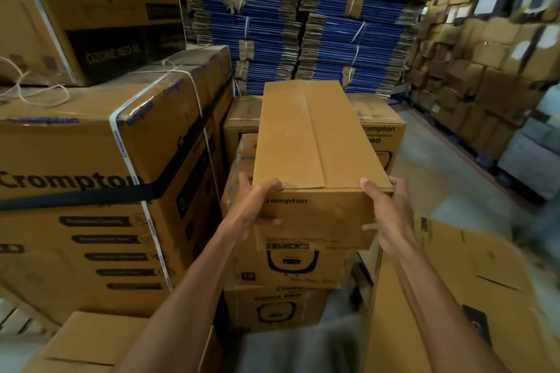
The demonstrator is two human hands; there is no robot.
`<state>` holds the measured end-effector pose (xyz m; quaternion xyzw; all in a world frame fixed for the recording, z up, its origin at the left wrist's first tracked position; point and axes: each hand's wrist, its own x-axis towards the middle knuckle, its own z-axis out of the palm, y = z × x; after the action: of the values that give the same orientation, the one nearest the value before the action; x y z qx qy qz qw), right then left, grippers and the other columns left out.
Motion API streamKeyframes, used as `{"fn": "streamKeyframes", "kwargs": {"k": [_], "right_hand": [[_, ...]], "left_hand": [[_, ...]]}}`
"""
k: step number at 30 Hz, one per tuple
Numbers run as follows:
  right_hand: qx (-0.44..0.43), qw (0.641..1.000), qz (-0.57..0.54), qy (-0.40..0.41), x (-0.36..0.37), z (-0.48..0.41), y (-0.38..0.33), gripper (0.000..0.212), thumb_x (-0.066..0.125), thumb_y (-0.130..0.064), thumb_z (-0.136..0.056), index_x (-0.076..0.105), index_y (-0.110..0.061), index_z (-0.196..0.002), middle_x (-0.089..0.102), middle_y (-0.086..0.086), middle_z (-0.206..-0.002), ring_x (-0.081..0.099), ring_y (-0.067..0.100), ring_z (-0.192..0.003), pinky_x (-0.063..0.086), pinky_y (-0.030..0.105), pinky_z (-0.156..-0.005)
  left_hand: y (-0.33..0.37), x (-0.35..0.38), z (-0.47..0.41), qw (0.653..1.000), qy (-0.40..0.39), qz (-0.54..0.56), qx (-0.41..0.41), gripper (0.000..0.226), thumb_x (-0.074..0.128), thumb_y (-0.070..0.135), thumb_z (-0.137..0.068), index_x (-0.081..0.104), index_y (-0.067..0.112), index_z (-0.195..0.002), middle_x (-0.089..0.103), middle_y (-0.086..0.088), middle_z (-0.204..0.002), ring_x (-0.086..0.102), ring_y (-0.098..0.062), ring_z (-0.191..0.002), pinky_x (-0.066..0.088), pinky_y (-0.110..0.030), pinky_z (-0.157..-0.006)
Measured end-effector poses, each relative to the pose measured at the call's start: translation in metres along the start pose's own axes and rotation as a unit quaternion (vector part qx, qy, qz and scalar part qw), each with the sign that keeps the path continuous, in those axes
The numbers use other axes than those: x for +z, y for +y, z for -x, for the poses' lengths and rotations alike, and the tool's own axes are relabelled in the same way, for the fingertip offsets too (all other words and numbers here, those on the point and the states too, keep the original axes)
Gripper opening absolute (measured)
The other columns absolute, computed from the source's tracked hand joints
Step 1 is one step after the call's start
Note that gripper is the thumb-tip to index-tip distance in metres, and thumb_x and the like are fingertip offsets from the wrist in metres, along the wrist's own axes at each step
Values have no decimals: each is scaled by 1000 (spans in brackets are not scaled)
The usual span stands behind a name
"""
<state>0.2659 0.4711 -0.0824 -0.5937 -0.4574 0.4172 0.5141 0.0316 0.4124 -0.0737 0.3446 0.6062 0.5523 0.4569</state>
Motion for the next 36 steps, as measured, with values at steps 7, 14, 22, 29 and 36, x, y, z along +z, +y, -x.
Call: {"fn": "streamKeyframes", "kwargs": {"k": [7, 14, 22, 29, 36], "right_hand": [[8, 1000, 20, -19, 14, -56, 1, 42, 67, -46, -95, 42, -34, -127, 52, -19, -102, 55, 9, -88, 60, 59, -78], [-8, 999, -8, -34, 32, -110, -3, 60, 64, -68, -87, 41, -42, -136, 56, -14, -121, 55, 21, -114, 52, 56, -96], [78, 981, -159, 76, 56, -92, 79, 69, 76, -57, -79, 57, -10, -126, 63, 1, -117, 59, 22, -109, 50, 42, -91], [293, 883, -344, -129, 103, -62, 128, 74, 71, -45, -86, 39, -19, -147, 44, 18, -150, 50, 33, -129, 46, 46, -106], [312, 816, -477, -91, 125, -71, 107, 103, 78, -33, -76, 18, -28, -160, 15, 18, -166, 17, 39, -152, 35, 53, -114]], "left_hand": [[4, 18, -56, 1000, 24, -8, -1, 62, 79, 32, -84, 41, 24, -133, 57, -3, -125, 62, -27, -108, 63, -54, -64], [16, 34, -99, 998, 31, -59, -10, 75, 75, 53, -85, 33, 29, -142, 51, 4, -132, 54, -20, -113, 63, -54, -74], [30, 54, -117, 825, 162, -459, 288, 82, 55, 68, -92, 23, 28, -157, 23, -4, -166, 23, -31, -152, 26, -60, -119], [39, 106, -137, 666, -6, -672, 323, 88, 45, 79, -89, 19, 33, -159, 16, -2, -170, 15, -30, -155, 17, -61, -120], [22, 103, -136, 654, 15, -691, 307, 95, 45, 84, -84, 11, 39, -160, 12, 4, -170, 11, -25, -157, 14, -62, -121]]}}
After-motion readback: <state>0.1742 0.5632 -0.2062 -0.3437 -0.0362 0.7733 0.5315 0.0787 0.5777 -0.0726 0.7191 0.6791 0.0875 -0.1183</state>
